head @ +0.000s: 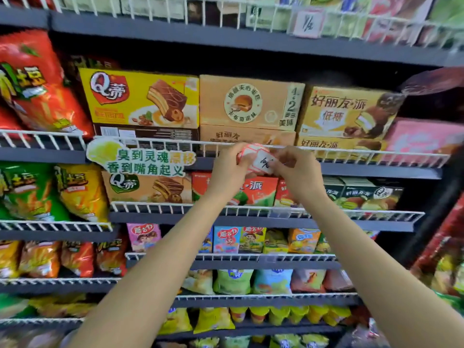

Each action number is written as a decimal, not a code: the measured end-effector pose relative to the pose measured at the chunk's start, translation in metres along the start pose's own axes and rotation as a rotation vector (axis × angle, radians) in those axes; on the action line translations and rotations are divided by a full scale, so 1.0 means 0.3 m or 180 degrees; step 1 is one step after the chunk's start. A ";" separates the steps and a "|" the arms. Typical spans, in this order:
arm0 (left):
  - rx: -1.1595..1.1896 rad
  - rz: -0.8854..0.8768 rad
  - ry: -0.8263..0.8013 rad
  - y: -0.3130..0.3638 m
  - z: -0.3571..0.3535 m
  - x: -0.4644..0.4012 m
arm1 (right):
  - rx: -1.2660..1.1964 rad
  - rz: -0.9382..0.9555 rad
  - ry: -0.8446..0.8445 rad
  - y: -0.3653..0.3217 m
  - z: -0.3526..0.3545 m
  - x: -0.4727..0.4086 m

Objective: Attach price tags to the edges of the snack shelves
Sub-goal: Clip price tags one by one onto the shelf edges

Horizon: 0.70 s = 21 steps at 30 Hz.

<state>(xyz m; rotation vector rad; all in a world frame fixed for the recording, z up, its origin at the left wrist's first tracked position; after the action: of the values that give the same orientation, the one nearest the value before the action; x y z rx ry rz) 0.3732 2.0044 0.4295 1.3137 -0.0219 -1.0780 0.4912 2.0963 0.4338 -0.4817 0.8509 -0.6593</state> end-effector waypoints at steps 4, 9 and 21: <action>-0.0003 0.0144 -0.0041 -0.040 -0.066 -0.056 | 0.0000 -0.0172 0.0187 0.098 0.035 -0.058; -0.0219 0.0305 -0.0413 -0.092 -0.172 -0.100 | 0.0056 -0.0329 0.0282 0.189 0.048 -0.112; -0.0351 0.0467 0.0098 -0.100 -0.251 -0.119 | 0.0127 0.0037 0.0332 0.280 0.096 -0.191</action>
<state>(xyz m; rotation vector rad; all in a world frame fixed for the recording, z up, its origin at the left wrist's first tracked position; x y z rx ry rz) 0.3778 2.0882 0.4011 1.2102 -0.0347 -0.9216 0.5147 2.1992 0.4279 -0.4088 0.9364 -0.6942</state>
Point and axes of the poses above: each hand's wrist, its own x-axis away from the middle knuckle, its own z-axis out of the back of the hand, y = z × x, the point moved 8 cm from there along -x, towards the middle knuckle, and after that the axes turned 7 degrees about x, right-handed, at the moved point
